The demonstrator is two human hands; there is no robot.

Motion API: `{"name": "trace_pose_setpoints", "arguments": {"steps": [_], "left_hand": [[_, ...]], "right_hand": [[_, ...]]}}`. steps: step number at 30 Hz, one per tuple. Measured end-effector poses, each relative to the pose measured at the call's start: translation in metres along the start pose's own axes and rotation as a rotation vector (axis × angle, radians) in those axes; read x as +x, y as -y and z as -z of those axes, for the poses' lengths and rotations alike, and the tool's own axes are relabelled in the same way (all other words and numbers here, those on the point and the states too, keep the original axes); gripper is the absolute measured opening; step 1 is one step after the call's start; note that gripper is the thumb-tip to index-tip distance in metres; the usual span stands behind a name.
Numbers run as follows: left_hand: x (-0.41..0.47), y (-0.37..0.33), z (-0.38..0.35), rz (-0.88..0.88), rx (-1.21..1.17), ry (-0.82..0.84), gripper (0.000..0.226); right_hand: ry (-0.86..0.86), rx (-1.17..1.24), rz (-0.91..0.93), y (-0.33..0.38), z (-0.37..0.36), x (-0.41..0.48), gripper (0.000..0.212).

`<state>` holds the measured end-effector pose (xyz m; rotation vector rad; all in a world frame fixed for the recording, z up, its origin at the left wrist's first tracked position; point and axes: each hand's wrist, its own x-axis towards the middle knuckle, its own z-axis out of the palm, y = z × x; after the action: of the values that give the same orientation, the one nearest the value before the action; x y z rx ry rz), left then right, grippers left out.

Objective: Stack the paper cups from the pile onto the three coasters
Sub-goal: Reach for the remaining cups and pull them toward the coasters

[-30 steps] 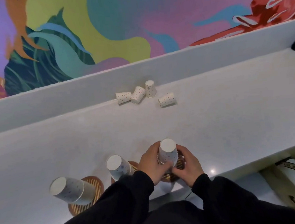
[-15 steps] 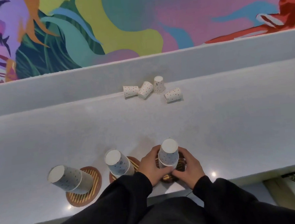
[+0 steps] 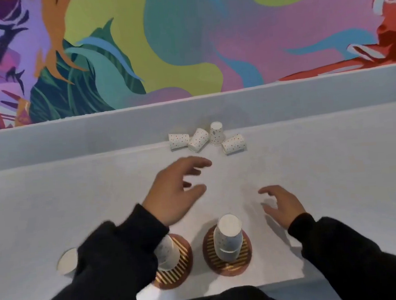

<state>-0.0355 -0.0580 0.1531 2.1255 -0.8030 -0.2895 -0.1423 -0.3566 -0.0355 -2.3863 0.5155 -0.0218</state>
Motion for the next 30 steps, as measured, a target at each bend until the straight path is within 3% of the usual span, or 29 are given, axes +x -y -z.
{"name": "trace_pose_setpoints", "arguments": {"steps": [4, 8, 12, 15, 18, 24, 30], "left_hand": [[0.071, 0.018, 0.036, 0.05, 0.108, -0.002, 0.036], [0.145, 0.071, 0.036, 0.167, 0.267, 0.088, 0.035], [0.196, 0.133, 0.017, 0.26, 0.442, 0.219, 0.057], [0.226, 0.165, 0.005, 0.181, 0.678, 0.332, 0.074], [0.245, 0.182, -0.011, 0.097, 0.758, 0.4, 0.084], [0.274, 0.2, -0.047, 0.046, 0.763, 0.406, 0.093], [0.294, 0.201, -0.064, 0.062, 0.786, 0.279, 0.077]], "right_hand": [[0.022, -0.195, 0.1, 0.025, 0.026, 0.077, 0.046], [0.052, -0.328, 0.085, 0.06, 0.025, 0.152, 0.062], [0.074, -0.447, 0.069, 0.088, 0.009, 0.206, 0.073], [0.131, -0.594, 0.063, 0.096, -0.004, 0.234, 0.082], [0.151, -0.662, 0.015, 0.094, -0.012, 0.249, 0.089], [0.173, -0.686, -0.059, 0.08, -0.021, 0.267, 0.098], [0.127, -0.697, -0.012, 0.071, -0.027, 0.274, 0.104]]}}
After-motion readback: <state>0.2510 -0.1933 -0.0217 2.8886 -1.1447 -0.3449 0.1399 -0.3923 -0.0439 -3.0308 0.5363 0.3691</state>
